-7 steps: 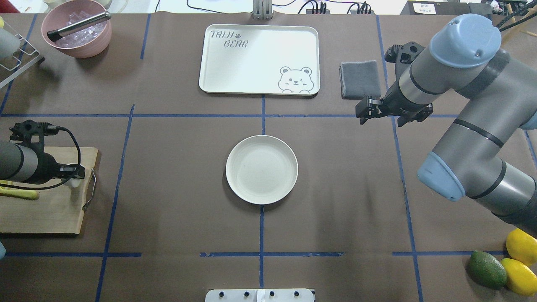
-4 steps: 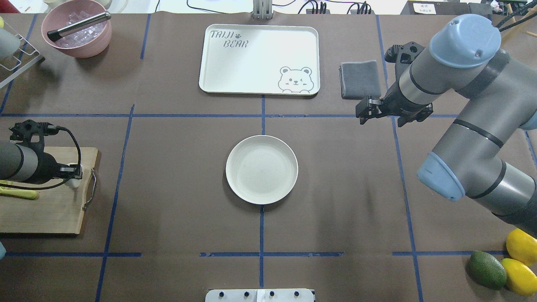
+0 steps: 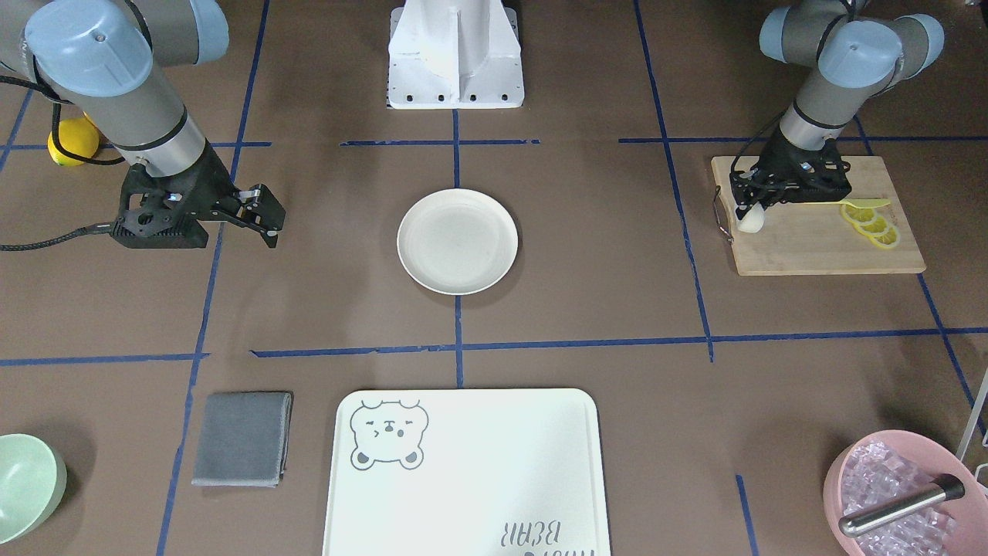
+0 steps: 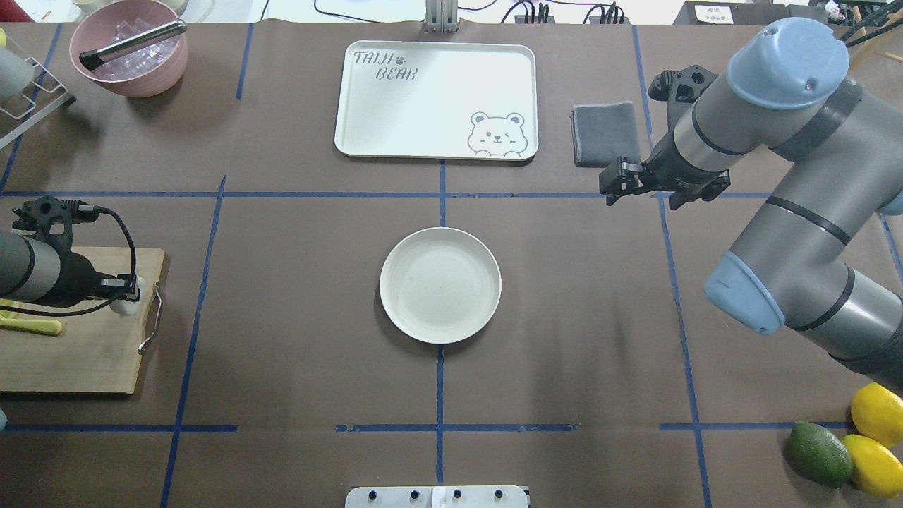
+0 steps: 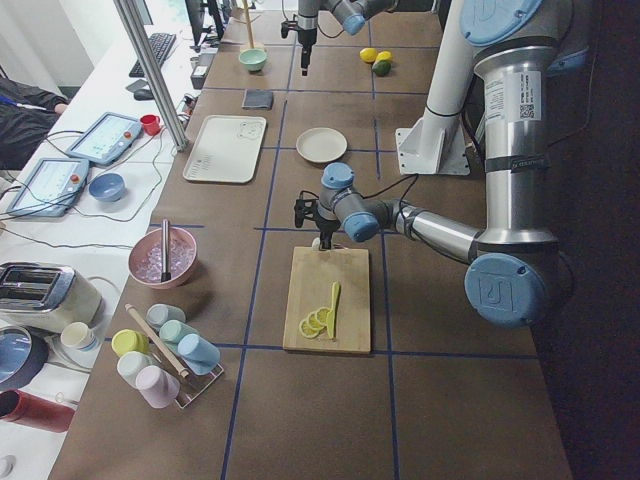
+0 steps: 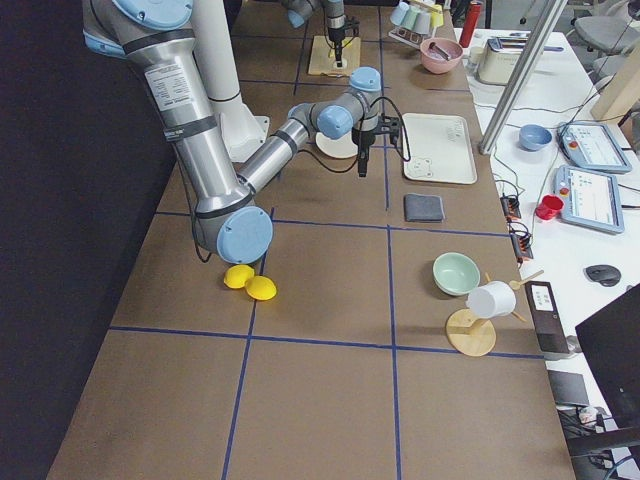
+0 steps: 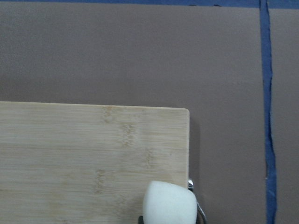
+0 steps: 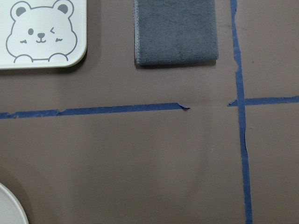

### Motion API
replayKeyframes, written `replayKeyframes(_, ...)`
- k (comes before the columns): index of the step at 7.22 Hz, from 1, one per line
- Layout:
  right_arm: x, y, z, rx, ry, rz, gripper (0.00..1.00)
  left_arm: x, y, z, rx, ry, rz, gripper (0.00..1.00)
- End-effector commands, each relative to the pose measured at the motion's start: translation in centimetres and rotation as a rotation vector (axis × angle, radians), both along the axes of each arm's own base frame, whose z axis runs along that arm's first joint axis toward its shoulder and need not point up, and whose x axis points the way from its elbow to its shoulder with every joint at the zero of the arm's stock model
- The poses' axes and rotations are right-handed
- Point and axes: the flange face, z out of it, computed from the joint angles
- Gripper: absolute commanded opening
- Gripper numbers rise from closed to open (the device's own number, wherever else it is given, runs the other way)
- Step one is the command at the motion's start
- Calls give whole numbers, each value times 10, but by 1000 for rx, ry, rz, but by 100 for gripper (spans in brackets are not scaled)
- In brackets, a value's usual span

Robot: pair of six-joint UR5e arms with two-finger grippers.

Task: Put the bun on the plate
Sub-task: 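Carry the bun toward the plate with the left gripper while the right arm withdraws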

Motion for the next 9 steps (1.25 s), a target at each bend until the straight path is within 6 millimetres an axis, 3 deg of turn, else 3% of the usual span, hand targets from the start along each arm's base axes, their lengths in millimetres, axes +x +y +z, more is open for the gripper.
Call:
replayKeyframes(1,17,-9,2,-1,-1,22,100,15,-19,-72,-34,-18,0,32)
replayKeyframes(2,30,-12,11,-4,3,28,100,38,-40,-127,-47,-34,-6,32)
replayKeyframes(3,56,-22,24,23,9,7,100,61,-54,-184,-49,-36,-3,32)
replayKeyframes(4,89,-29,46,36,17,-12,100,85,-57,-226,-37,-46,4,32)
replayKeyframes(5,131,-33,80,67,53,-43,100,128,-40,-244,-81,-45,-26,32)
replayKeyframes(7,211,-39,142,114,100,-101,100,219,-23,-309,-108,-14,-76,32)
replayKeyframes(9,299,-46,211,128,70,-153,100,273,-13,-345,-117,-8,-70,32)
